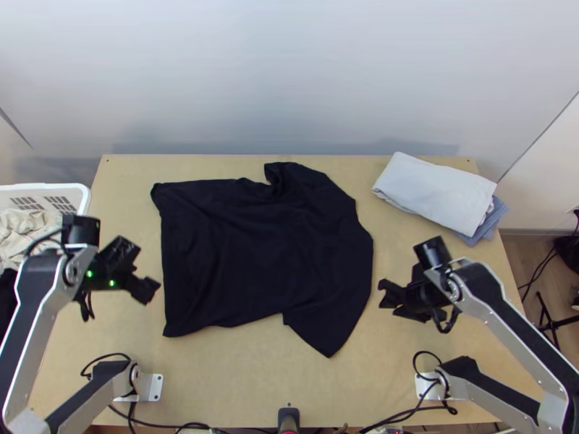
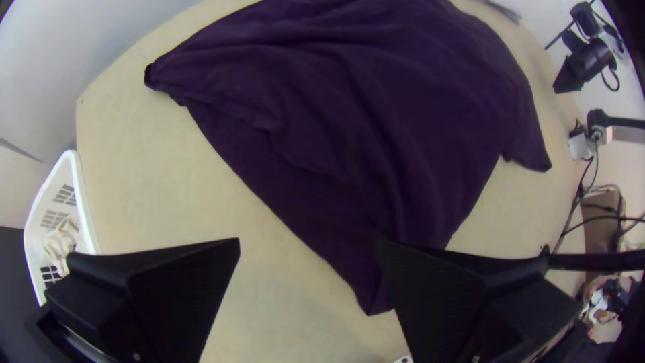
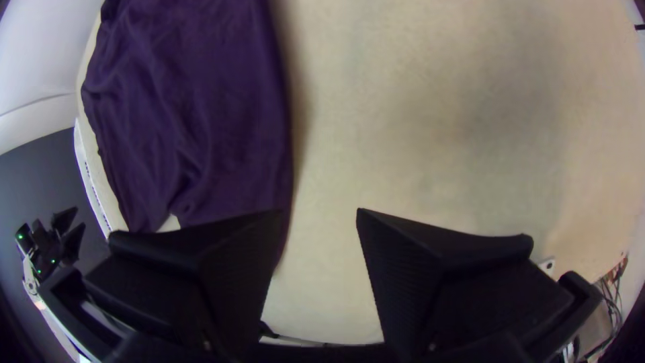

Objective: Fold the t-shirt

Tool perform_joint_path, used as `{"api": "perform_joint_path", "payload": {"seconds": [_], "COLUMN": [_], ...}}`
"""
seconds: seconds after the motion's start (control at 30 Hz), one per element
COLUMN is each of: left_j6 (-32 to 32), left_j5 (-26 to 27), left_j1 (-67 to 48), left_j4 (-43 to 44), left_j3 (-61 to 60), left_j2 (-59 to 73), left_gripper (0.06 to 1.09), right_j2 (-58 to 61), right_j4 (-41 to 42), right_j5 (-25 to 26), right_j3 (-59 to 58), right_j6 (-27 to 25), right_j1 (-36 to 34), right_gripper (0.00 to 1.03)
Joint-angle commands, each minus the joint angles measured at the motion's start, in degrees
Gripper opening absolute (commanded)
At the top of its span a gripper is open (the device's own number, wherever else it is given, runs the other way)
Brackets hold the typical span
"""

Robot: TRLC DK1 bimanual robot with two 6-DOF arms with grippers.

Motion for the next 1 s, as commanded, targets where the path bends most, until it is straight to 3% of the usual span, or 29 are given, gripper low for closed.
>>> {"api": "perform_joint_path", "payload": {"seconds": [0.0, 0.33, 0.63, 0.77, 0.83, 0.9, 0.97], "left_j6": [3.46, 3.64, 4.78, 5.57, 5.92, 7.33, 7.42], "left_j5": [-3.03, -3.29, -4.08, -3.99, -3.99, -3.99, -3.91], "left_j1": [-0.69, -0.95, -1.04, -1.30, -1.83, -2.09, -2.88], "left_j4": [-0.57, -2.15, -2.59, -3.47, -4.88, -6.46, -6.90], "left_j3": [-7.25, -10.59, -12.88, -14.37, -14.98, -15.86, -16.83], "left_j2": [-6.18, -9.17, -10.49, -10.40, -10.57, -10.49, -10.49], "left_gripper": [1.03, 1.03, 1.03, 1.00, 0.97, 0.97, 0.97], "right_j2": [4.72, 14.30, 17.29, 17.73, 17.73, 17.73, 17.73], "right_j4": [9.90, 20.01, 23.09, 25.46, 25.99, 26.43, 26.43], "right_j5": [-1.23, -2.29, -2.29, -2.20, -2.11, -1.76, -1.58], "right_j3": [-6.49, -5.52, -3.50, -3.50, -3.68, -3.85, -3.76], "right_j6": [-0.26, -0.43, 0.53, 0.71, 0.62, 0.36, 0.18], "right_j1": [3.21, 4.70, 6.64, 7.34, 7.34, 7.25, 7.17], "right_gripper": [0.53, 0.55, 0.55, 0.35, 0.33, 0.23, 0.20]}}
